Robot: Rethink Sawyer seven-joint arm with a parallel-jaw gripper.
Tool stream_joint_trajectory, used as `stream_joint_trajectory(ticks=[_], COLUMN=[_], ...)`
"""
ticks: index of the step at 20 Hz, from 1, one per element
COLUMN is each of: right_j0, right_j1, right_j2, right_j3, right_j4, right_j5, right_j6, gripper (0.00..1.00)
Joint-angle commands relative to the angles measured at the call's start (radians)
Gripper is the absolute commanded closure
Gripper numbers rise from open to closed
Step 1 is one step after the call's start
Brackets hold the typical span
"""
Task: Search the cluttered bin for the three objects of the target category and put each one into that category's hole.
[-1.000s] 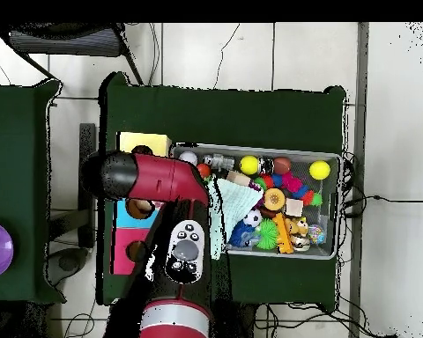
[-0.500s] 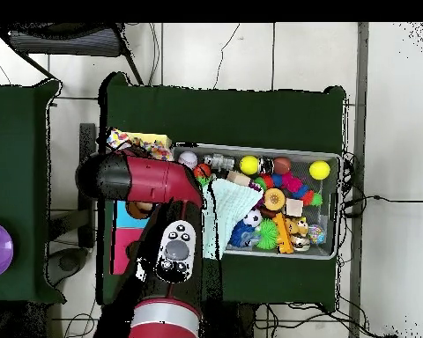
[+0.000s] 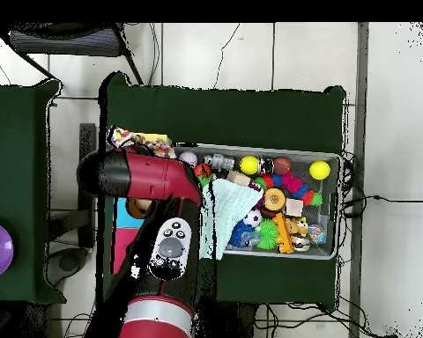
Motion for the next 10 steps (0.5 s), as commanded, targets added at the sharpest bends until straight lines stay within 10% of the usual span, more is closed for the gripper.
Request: stream_joint_trajectory(ticks=[1, 5, 10], right_j0=[-0.047, -0.062, -0.068], right_j1=[0.118, 0.106, 0.07], right_j2=[-0.04, -0.034, 0.024], right_j3=[-0.137, -0.171, -0.108], right_j4=[-0.045, -0.081, -0.051], right_j5=[0.371, 0.546, 0.524], right_j6=[0.103, 0.048, 0.035], gripper=[1.0, 1.0, 1.0])
